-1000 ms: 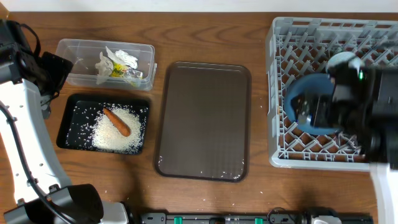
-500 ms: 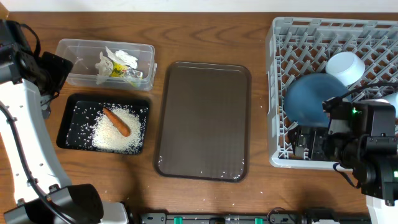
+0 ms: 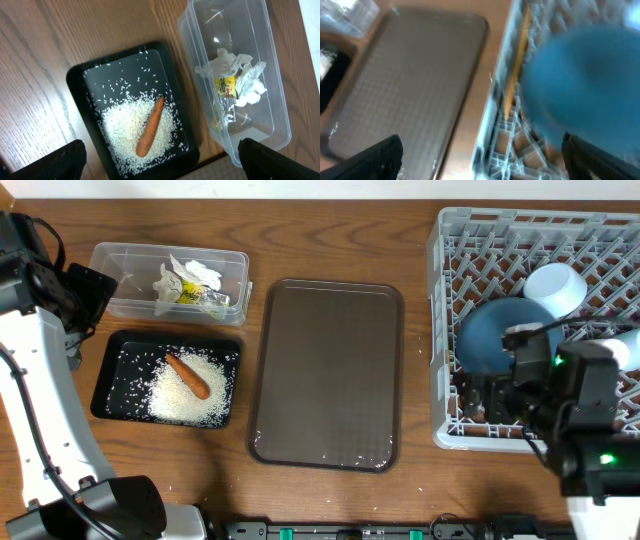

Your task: Sort waste into correct bins and load items into the dishwasher rack

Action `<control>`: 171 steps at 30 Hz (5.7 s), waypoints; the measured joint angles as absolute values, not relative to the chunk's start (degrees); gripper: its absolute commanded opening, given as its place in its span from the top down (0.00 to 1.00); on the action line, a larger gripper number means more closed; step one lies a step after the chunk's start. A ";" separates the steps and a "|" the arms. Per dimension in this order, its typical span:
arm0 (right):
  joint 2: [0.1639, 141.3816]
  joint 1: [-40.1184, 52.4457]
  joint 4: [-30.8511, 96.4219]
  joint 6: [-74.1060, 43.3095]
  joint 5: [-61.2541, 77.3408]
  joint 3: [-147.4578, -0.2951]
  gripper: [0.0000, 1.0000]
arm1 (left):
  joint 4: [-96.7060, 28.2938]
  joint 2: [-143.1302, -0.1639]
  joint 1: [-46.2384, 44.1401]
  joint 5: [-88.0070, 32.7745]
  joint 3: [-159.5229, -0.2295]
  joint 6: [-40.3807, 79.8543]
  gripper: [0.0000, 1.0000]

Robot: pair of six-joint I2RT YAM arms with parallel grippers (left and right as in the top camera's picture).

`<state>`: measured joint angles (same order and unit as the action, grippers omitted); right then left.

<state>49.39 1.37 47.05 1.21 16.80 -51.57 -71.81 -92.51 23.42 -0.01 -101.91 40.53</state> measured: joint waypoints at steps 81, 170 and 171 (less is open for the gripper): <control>0.84 1.50 3.84 8.25 2.74 -0.40 0.01 | -72.34 -92.51 23.42 -0.01 -101.91 40.53 0.01; 0.69 1.50 3.88 8.23 2.50 -0.40 0.01 | -1.32 -0.62 3.38 -2.61 -0.80 13.02 0.01; 0.69 1.50 3.88 8.25 2.50 -0.40 0.01 | -1.32 -0.62 3.38 -2.59 -0.80 13.02 0.01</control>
<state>0.69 1.50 3.88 8.25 2.50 -0.40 -1.32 -0.62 3.38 -2.59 -0.80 13.02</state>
